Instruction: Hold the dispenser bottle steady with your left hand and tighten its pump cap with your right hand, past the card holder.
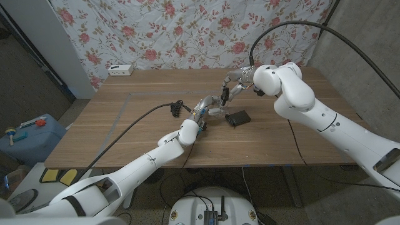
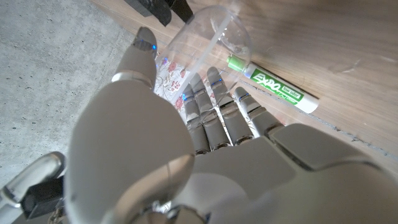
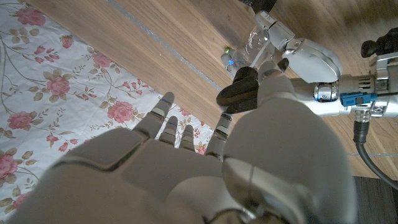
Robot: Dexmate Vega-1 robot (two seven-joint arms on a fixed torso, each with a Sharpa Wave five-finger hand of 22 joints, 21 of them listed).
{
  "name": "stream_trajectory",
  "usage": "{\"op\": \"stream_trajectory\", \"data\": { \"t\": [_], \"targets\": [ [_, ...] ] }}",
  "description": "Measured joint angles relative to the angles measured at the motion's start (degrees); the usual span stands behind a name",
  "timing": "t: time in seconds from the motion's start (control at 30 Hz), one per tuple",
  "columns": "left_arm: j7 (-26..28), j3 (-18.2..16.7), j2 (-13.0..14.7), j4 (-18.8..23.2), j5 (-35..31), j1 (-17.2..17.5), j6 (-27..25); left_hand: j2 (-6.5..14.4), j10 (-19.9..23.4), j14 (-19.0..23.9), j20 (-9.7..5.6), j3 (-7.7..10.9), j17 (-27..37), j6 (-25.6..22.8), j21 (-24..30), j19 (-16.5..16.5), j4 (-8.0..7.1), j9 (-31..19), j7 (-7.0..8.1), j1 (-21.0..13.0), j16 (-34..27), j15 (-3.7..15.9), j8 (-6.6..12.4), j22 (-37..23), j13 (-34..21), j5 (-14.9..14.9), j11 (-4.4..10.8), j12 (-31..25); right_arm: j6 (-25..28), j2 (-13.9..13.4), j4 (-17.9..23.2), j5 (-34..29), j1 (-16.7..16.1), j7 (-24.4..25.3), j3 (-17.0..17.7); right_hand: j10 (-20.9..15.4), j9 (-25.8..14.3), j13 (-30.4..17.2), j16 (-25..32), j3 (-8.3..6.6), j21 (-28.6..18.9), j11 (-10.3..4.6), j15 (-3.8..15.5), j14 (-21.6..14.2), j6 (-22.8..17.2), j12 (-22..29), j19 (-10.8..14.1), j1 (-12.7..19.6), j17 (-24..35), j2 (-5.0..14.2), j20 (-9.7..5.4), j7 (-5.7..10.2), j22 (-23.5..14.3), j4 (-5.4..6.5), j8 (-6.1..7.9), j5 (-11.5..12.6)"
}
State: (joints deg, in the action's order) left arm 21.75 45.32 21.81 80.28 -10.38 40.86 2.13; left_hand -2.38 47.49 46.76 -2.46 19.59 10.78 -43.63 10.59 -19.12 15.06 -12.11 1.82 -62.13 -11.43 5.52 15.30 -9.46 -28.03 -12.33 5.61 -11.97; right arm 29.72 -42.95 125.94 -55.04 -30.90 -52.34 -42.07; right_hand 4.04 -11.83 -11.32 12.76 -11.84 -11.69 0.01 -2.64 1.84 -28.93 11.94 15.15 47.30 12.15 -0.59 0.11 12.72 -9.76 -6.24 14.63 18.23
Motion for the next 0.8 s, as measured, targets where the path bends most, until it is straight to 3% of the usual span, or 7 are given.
{"op": "stream_trajectory", "data": {
  "t": [0.37,0.53,0.8],
  "targets": [
    [-0.1,0.0,-0.1,-0.5,0.2,-0.2,0.1,0.0,-0.2,-0.1,0.0,0.0,0.0,0.0,0.0,0.0,0.0,-0.3,0.0,0.0,0.2,-0.03,0.0,0.0,0.0,0.0,0.02,-0.1,0.1,0.2,-0.7,0.8,0.7,-0.1,-0.2,-0.9,0.0,0.0,0.5,0.96,0.0,0.51,0.82,-0.8,-1.8,0.0,1.2,-2.2,0.5,0.54,-1.54,0.59,0.2,0.95,0.31,-0.1],
    [-0.2,0.0,-0.3,-0.7,0.2,-0.3,0.3,0.0,-0.2,-0.2,0.0,0.01,-0.1,0.0,0.0,0.0,0.01,-0.3,0.0,0.0,0.2,0.0,-0.01,0.0,0.0,0.0,0.01,-0.1,0.3,0.2,-0.8,1.3,1.0,0.0,-0.3,-2.2,0.0,0.0,0.5,1.62,0.0,0.4,1.32,-1.3,-3.7,0.4,2.0,-4.0,0.5,0.84,-2.36,0.9,0.2,1.61,1.13,-0.7],
    [-0.2,0.0,-0.3,-1.0,0.3,-0.5,0.5,0.0,-0.1,-0.2,0.0,0.01,-0.1,0.0,0.0,0.0,0.01,-0.3,0.0,0.0,-0.1,0.0,-0.02,0.0,-0.2,0.0,0.14,-0.1,0.6,0.1,-0.8,2.4,1.1,0.5,-0.3,-3.9,0.1,0.0,0.9,2.23,0.0,0.41,2.14,-2.1,-3.7,0.6,3.2,-5.5,0.8,0.85,-2.51,0.91,0.2,2.22,1.26,-1.2]
  ]
}}
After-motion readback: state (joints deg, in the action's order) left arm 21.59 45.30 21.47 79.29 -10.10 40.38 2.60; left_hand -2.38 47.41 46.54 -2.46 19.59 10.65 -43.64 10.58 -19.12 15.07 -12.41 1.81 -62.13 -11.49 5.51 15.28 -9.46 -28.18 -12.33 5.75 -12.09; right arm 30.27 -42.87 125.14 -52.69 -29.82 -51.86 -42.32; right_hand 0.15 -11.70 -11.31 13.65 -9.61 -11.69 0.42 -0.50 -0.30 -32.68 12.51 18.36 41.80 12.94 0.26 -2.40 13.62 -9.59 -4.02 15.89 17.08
